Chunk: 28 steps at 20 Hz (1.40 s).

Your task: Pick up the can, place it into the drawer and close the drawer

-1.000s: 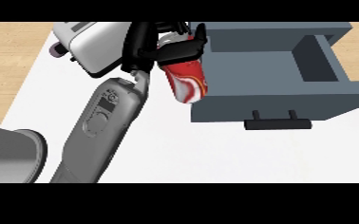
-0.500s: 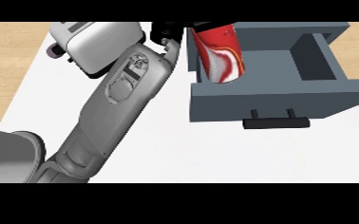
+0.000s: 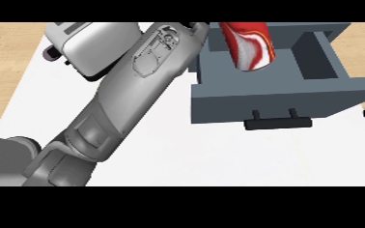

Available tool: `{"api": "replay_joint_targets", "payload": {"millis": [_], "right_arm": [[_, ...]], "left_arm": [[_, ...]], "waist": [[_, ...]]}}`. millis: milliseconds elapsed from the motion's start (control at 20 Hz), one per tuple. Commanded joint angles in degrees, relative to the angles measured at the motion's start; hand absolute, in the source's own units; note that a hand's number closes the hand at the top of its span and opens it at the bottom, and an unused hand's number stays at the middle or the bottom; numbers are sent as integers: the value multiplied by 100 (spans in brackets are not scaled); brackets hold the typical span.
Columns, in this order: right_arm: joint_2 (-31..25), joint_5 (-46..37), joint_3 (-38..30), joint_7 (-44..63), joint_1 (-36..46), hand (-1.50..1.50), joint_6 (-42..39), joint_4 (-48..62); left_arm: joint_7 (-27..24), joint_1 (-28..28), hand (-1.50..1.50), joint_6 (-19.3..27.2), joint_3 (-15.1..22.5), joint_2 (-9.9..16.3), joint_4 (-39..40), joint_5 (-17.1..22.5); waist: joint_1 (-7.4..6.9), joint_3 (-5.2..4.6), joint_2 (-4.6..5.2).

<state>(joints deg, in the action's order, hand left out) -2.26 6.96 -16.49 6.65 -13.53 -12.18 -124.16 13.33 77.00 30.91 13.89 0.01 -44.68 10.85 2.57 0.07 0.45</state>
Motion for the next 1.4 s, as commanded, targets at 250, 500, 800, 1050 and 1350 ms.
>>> {"api": "replay_joint_targets", "payload": {"millis": [250, 500, 800, 1050, 1350], "right_arm": [[64, -121, 184, 139, -73, -150, -29, -202], [34, -188, 148, -80, 99, -150, -49, 129], [-50, -149, 171, 158, 331, -150, -2, 18], [155, -335, 346, 212, 423, -150, 203, 49], [-60, -68, 148, 43, 386, -150, -64, 151]], "left_arm": [[-380, 800, 150, 400, 556, -1, 1147, 728], [-661, 652, 150, 421, 957, -1, 1474, 1191], [-876, 1094, 150, 285, 998, -1, 2043, 1322], [-1055, 916, 150, 502, 1483, -1, 2110, 1468], [-1482, 498, 150, 611, 1729, -1, 2342, 1635]], "waist": [[178, 4, 28], [274, 10, 60], [246, 8, 78], [296, 8, 80], [462, 11, 120]]}}
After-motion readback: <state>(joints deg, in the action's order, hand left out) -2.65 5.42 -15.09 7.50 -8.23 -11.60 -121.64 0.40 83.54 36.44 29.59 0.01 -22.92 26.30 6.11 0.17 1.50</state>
